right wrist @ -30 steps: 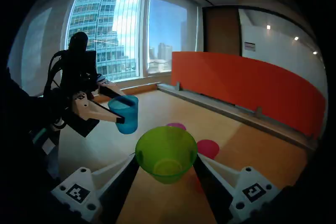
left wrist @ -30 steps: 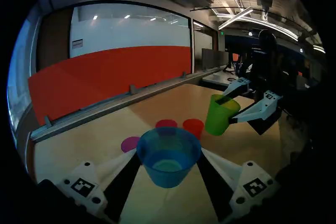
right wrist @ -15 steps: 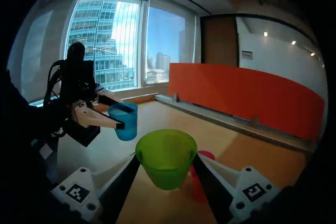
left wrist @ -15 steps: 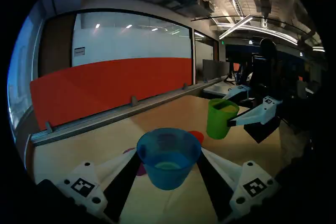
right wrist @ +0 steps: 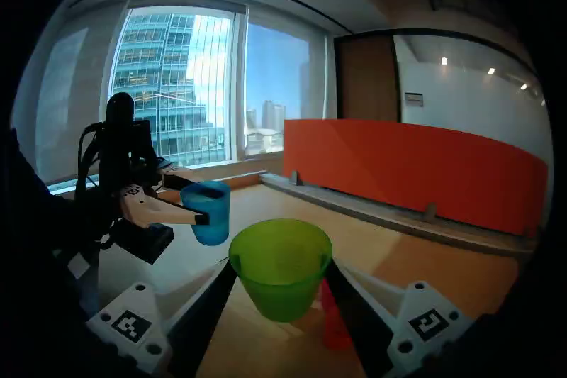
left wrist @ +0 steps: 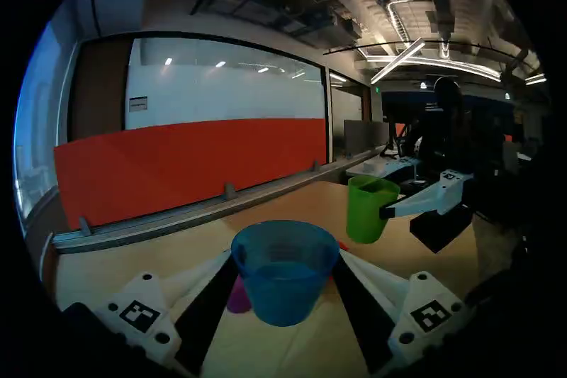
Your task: Pour water
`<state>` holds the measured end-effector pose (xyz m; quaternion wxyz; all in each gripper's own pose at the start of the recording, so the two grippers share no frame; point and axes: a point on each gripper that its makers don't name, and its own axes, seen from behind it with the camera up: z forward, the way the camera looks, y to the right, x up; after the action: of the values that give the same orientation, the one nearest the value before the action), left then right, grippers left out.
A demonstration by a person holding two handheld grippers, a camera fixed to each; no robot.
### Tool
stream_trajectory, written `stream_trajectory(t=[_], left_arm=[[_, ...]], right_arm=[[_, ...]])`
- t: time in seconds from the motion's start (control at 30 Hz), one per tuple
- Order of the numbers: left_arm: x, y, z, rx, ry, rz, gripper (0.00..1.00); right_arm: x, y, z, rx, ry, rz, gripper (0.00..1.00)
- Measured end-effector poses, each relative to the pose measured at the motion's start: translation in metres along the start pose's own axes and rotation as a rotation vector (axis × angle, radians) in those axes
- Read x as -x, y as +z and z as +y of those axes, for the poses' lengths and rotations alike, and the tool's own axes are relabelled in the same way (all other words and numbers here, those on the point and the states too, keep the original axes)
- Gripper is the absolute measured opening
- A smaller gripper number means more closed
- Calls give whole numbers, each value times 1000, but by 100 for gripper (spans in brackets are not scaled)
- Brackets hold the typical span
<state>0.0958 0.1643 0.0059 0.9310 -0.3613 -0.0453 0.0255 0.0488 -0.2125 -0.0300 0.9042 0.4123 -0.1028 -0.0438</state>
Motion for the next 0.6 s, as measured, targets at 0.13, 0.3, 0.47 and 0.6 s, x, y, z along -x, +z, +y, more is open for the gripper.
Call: stream_trajectory(t=[0.13, 0.3, 0.47, 0.6], left_arm=[[-4, 1, 2, 4, -5, 21, 87], [-5, 2, 2, 2, -1, 28, 87], [-4, 3, 2, 2, 4, 26, 87], [-6, 4, 2, 1, 7, 29, 87]], right_arm=[[-1, 1, 1, 2, -3, 1, 90], [-1, 2, 2, 2, -8, -3, 90], [-2, 3, 2, -1, -13, -3, 90], [-3, 4, 3, -2, -15, 1, 90]])
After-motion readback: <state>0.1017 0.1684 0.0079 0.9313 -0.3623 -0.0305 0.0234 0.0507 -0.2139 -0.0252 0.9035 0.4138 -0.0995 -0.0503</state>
